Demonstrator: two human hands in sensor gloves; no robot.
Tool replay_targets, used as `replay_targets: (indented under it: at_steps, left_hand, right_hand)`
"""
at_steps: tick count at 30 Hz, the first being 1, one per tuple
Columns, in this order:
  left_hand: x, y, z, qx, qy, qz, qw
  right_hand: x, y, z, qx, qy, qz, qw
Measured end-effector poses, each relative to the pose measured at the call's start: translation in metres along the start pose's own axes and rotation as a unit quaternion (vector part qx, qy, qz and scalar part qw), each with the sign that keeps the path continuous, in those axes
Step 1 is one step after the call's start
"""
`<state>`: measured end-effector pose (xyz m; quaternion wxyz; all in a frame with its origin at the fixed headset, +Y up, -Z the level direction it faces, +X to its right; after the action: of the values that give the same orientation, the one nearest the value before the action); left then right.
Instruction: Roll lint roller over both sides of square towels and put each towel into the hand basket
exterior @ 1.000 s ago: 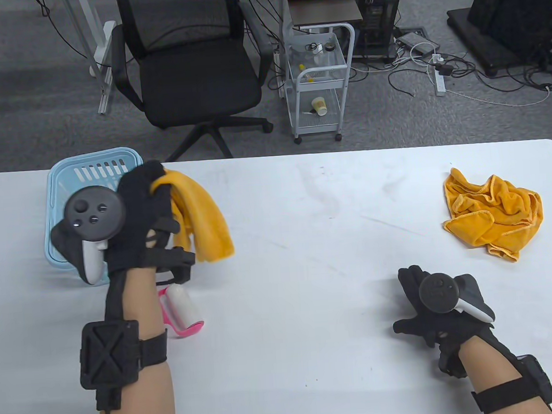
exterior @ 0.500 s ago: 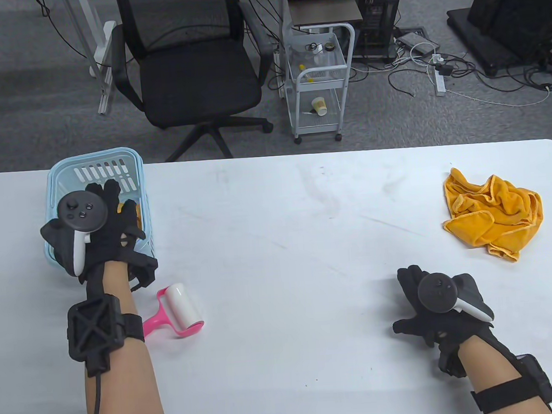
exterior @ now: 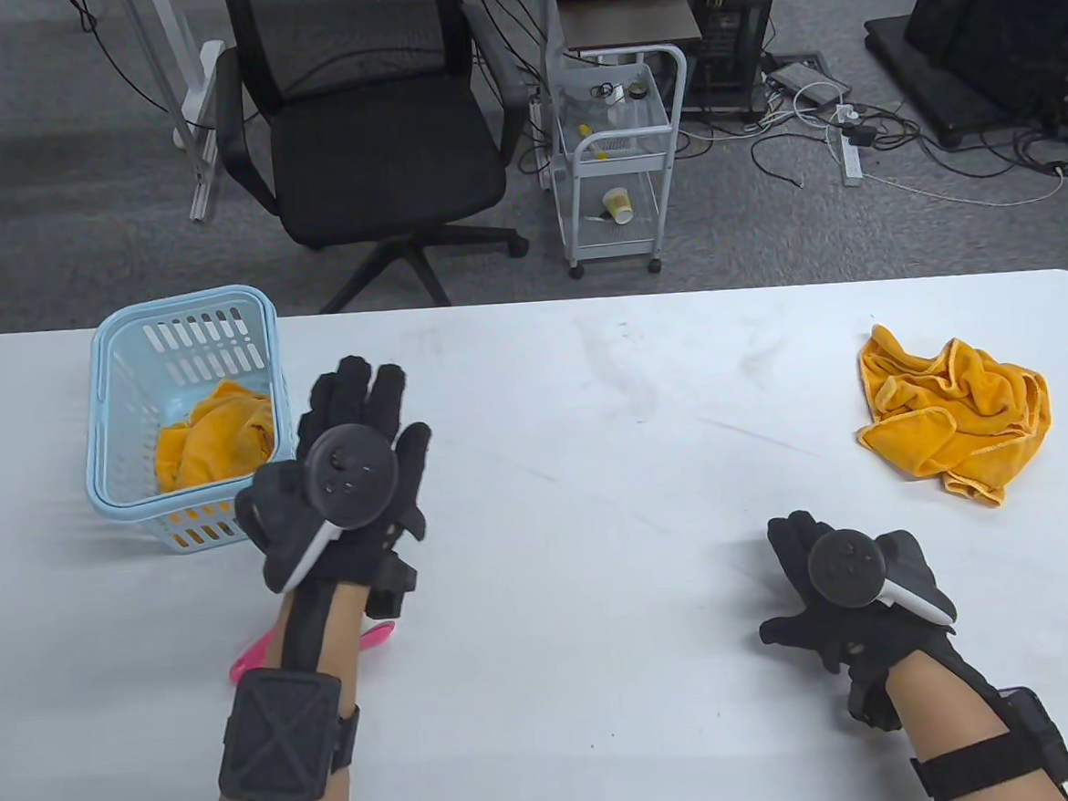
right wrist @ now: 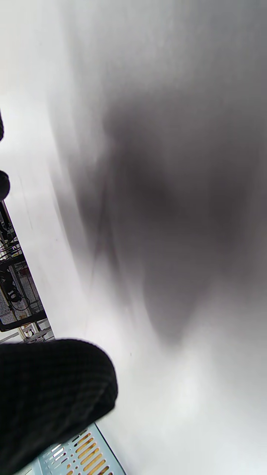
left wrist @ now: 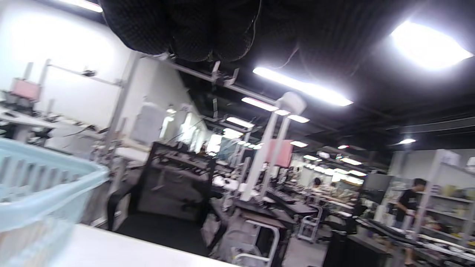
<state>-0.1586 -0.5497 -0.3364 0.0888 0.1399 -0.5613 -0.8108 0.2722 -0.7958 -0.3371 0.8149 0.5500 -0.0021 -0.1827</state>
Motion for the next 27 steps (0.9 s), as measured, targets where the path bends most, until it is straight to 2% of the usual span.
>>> replay_targets:
  at_steps: [3, 6, 11, 14, 16, 20, 25, 27]
  left_hand:
    - [-0.037, 0.021, -0.02, 0.017, 0.015, -0.039, 0.999]
    - [-0.055, 0.044, -0.055, 0.041, 0.011, -0.053, 0.998]
    - [-0.052, 0.083, -0.127, 0.105, -0.021, -0.055, 0.993]
    - [-0.043, 0.091, -0.153, 0.13, -0.073, -0.06, 0.987]
    - [-0.037, 0.092, -0.159, 0.138, -0.057, -0.051, 0.987]
    - [-0.033, 0.089, -0.156, 0.126, -0.057, -0.049, 0.989]
    - [-0.035, 0.09, -0.159, 0.135, -0.048, -0.057, 0.988]
    - [-0.036, 0.091, -0.157, 0.132, -0.048, -0.061, 0.988]
  right_hand:
    - [0.0, 0.0, -0.001, 0.006, 0.003, 0.001, 1.0]
    - [-0.001, 0.001, -0.001, 0.009, 0.005, 0.0, 1.0]
    - [-0.002, 0.0, 0.002, 0.01, 0.011, 0.0, 1.0]
    - [-0.003, 0.0, 0.003, 0.012, 0.012, 0.001, 1.0]
    - [-0.004, -0.001, 0.004, 0.019, 0.009, 0.001, 1.0]
    - [0.001, -0.003, -0.006, 0.047, 0.012, 0.019, 0.999]
    - [0.027, -0.01, -0.051, 0.083, 0.006, 0.093, 0.992]
    - [0.043, -0.015, -0.079, 0.099, 0.013, 0.137, 0.986]
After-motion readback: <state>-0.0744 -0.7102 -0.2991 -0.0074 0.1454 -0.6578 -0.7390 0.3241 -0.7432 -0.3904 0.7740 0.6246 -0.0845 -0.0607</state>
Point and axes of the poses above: the tracker on the back of each hand, its own x axis roughly to the little-finger side, its own y axis roughly from the fingertips to the wrist, z = x × y, the point moved 5 cm from there along -y, roughly from the wrist to the fingertips, and after that the axes turned 3 degrees about -x, right-handed, at the moved point
